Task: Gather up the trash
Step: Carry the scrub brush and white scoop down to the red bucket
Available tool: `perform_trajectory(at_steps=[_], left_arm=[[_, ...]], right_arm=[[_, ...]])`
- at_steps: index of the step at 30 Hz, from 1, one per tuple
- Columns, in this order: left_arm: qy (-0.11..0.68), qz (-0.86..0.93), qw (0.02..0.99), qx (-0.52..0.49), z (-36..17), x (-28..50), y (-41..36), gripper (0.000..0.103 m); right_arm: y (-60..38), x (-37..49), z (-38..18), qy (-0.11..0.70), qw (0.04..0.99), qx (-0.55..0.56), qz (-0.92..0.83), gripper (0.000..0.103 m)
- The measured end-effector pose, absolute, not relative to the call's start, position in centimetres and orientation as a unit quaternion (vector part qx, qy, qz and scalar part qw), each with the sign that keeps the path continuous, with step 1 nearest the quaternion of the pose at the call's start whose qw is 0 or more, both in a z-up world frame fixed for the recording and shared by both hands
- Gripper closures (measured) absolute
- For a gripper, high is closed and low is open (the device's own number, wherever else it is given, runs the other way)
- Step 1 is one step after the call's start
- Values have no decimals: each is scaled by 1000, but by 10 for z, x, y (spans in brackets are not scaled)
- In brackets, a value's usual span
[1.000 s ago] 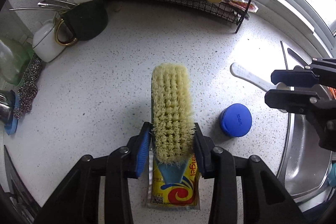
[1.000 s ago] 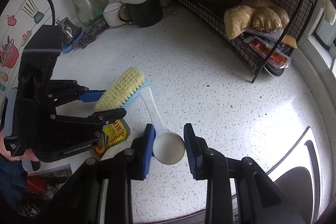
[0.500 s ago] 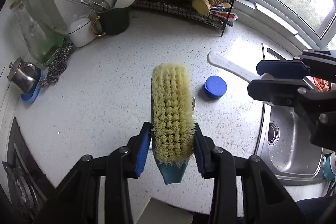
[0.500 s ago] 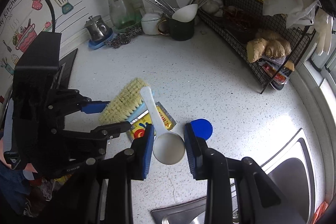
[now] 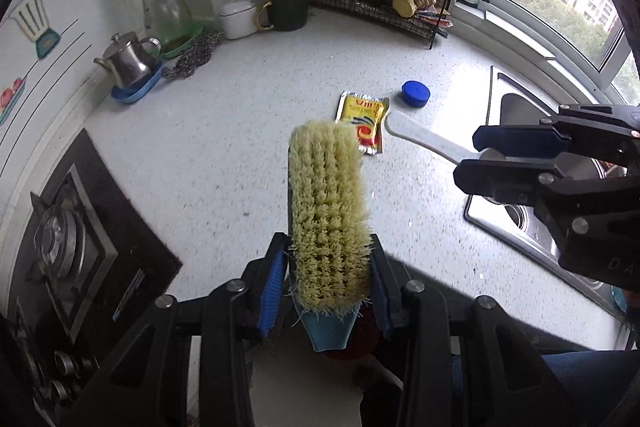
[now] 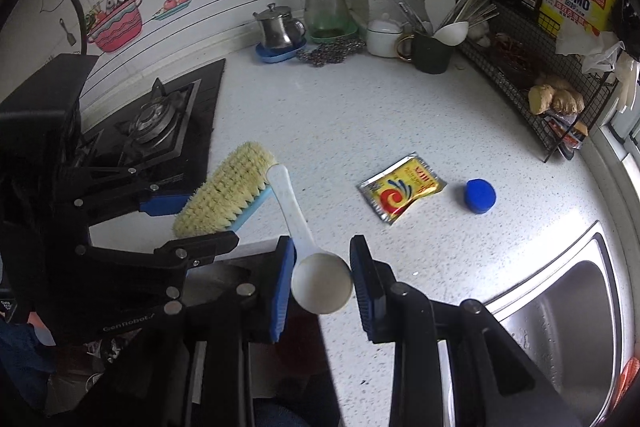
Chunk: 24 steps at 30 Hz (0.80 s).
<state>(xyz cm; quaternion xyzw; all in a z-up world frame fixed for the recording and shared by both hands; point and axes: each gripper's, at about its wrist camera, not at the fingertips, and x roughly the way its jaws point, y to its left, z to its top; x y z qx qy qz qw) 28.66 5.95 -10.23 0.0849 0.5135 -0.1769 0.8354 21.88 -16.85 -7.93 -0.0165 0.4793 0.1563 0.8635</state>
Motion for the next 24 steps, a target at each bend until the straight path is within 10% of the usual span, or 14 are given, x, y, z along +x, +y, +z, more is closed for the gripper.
perform_trajectory(at_steps=[24], left_arm=[[600, -120, 791, 26, -203, 122, 140, 67]], right_arm=[[-65, 114, -173, 543, 814, -47, 199, 76]])
